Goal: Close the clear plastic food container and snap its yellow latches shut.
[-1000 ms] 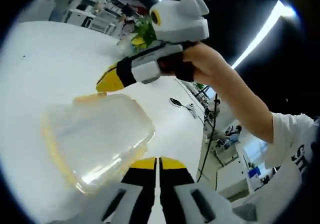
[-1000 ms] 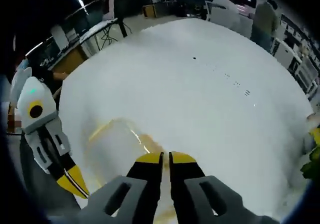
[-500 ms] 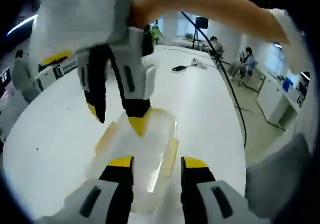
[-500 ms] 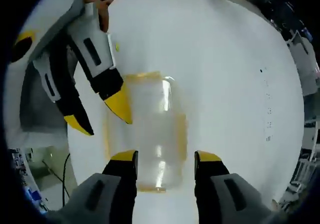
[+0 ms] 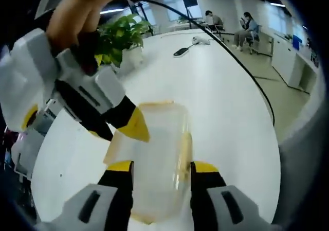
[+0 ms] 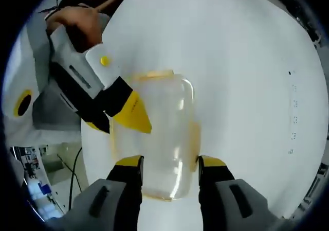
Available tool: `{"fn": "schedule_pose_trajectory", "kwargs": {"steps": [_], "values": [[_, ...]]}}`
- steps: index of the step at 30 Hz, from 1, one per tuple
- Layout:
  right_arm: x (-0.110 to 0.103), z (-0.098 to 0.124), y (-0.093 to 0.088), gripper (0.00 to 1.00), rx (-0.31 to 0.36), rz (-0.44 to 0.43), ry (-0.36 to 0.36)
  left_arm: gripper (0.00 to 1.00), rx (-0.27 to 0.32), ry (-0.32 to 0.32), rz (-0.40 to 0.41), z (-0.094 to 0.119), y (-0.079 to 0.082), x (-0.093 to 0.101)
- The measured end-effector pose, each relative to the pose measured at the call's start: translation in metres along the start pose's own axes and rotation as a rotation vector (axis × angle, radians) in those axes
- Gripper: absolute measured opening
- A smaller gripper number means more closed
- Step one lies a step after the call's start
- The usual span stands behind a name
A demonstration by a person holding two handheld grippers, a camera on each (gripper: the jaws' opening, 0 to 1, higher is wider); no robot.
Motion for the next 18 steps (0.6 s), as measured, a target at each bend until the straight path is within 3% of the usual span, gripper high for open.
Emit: {"fn": "schedule_pose_trajectory", "kwargs": {"steps": [7,18], "values": [[-0.0047,-0.0014,-0.0005,0.40,-0.022,-0.010,0.016,0.39,-0.001,0.000,-0.008,-0.0011,-0.0004,-0.0023],[-0.0020,-0.0027,-0.0044,0.38,0.040,-0.029,0.034,0.36,0.003,0.007,-0.089,-0.0027,0.0016,0.0022]]}}
Point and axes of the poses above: the point that each gripper's makers call its tool centre point, and the gripper's own axes: z roughly backward along the fingers, x roughly to its right, y roughly out of its top, the point moved 1 cm from there along z, roughly backward along the fingers, and after that the axes turned 8 degrees about -x, right-handed, at the moved point
